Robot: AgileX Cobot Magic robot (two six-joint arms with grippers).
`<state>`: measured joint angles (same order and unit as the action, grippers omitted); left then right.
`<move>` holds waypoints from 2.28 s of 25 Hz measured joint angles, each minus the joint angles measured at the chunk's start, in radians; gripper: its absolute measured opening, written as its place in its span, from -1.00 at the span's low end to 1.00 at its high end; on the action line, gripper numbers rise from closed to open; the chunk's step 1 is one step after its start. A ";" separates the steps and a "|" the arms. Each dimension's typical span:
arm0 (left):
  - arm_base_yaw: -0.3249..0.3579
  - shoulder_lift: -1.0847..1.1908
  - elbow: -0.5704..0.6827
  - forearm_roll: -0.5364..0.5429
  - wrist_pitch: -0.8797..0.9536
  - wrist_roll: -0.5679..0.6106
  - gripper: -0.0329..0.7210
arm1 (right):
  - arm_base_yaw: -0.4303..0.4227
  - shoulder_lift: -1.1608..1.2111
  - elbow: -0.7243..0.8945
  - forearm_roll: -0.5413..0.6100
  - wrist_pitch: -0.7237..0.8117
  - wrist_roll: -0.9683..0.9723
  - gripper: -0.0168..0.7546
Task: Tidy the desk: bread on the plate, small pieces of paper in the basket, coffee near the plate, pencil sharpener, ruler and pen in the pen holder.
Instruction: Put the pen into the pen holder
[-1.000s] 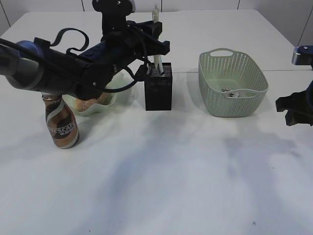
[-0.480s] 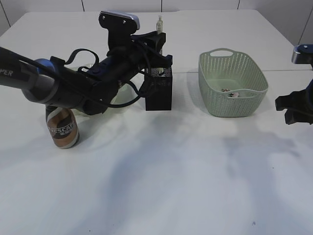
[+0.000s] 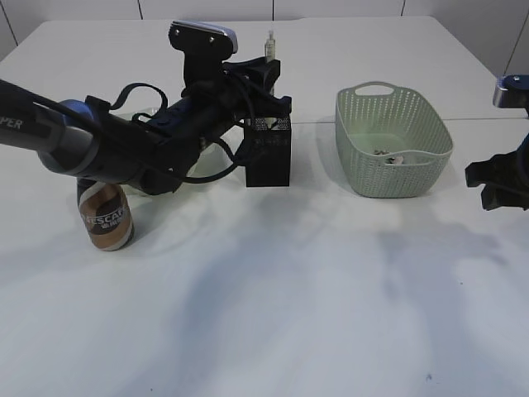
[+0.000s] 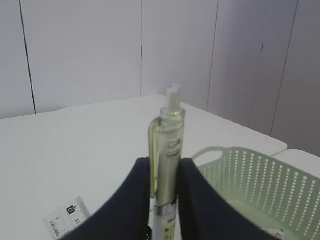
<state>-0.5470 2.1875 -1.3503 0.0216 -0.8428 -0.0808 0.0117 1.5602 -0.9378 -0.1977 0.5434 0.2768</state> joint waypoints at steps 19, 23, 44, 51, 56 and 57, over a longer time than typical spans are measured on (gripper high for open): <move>0.000 0.004 0.000 0.000 0.015 0.002 -0.67 | 0.000 0.000 0.000 0.000 -0.029 0.000 0.06; 0.000 0.034 0.000 0.000 0.011 0.002 -0.67 | 0.000 0.000 0.000 -0.002 -0.031 0.000 0.06; 0.004 0.065 -0.067 -0.055 0.049 0.002 -0.09 | 0.000 0.000 0.000 -0.002 -0.036 0.000 0.06; 0.004 0.067 -0.067 -0.054 0.054 0.002 0.12 | 0.000 0.000 0.000 -0.002 -0.038 0.000 0.06; 0.004 0.055 -0.067 0.010 0.066 0.002 0.12 | 0.000 0.000 0.000 -0.002 -0.042 0.000 0.06; 0.004 0.042 -0.067 0.015 0.075 0.002 0.12 | 0.000 0.000 0.000 -0.002 -0.042 0.000 0.06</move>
<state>-0.5432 2.2294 -1.4170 0.0363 -0.7678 -0.0792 0.0117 1.5602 -0.9378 -0.1995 0.5014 0.2768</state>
